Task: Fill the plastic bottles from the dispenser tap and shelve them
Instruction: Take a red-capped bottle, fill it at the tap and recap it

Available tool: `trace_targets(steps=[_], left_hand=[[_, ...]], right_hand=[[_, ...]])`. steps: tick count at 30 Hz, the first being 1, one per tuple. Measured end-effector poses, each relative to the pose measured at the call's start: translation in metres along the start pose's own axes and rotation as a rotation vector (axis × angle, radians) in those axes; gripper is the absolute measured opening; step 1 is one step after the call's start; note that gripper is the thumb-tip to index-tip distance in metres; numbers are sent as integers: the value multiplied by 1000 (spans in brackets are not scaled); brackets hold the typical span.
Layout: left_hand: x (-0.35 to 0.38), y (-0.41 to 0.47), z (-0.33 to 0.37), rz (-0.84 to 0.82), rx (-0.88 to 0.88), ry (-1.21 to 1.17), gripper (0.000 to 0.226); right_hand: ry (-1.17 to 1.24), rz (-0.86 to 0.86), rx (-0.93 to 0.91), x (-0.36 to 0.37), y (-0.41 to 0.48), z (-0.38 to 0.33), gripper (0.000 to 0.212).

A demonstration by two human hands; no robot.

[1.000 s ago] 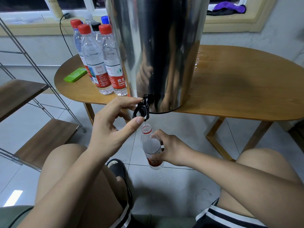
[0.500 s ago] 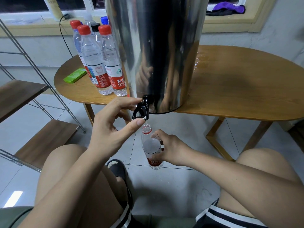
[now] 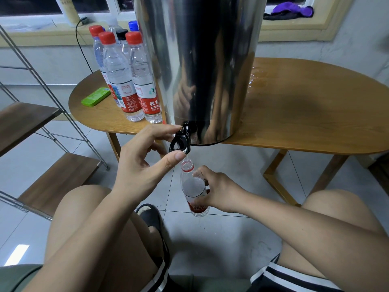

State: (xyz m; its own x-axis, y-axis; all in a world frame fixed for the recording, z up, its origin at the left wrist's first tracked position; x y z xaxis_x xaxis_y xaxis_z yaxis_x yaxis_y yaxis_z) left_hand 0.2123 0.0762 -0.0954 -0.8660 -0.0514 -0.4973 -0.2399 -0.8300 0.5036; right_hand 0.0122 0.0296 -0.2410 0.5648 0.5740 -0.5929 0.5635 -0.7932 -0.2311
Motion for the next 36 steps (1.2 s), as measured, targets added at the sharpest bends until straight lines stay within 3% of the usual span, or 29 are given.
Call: trace_targets(steps=[36], left_hand=[[0, 0, 2, 1, 5, -4, 51]], right_hand=[[-7, 6, -7, -1, -1, -2, 62]])
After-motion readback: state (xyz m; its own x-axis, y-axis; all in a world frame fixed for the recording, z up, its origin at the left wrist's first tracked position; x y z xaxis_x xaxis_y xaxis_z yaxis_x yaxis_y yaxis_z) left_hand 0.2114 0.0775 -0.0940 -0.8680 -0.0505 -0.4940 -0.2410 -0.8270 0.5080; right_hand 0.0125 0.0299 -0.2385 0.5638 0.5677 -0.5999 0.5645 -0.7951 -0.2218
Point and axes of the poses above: each hand's wrist, its own y-axis towards the middle knuckle, its own x-axis out of the palm, z = x × y, the point moved 5 cm from there along y, towards the middle knuckle, and after that the axes turned 9 degrees about -z, right-handed, at the moved point
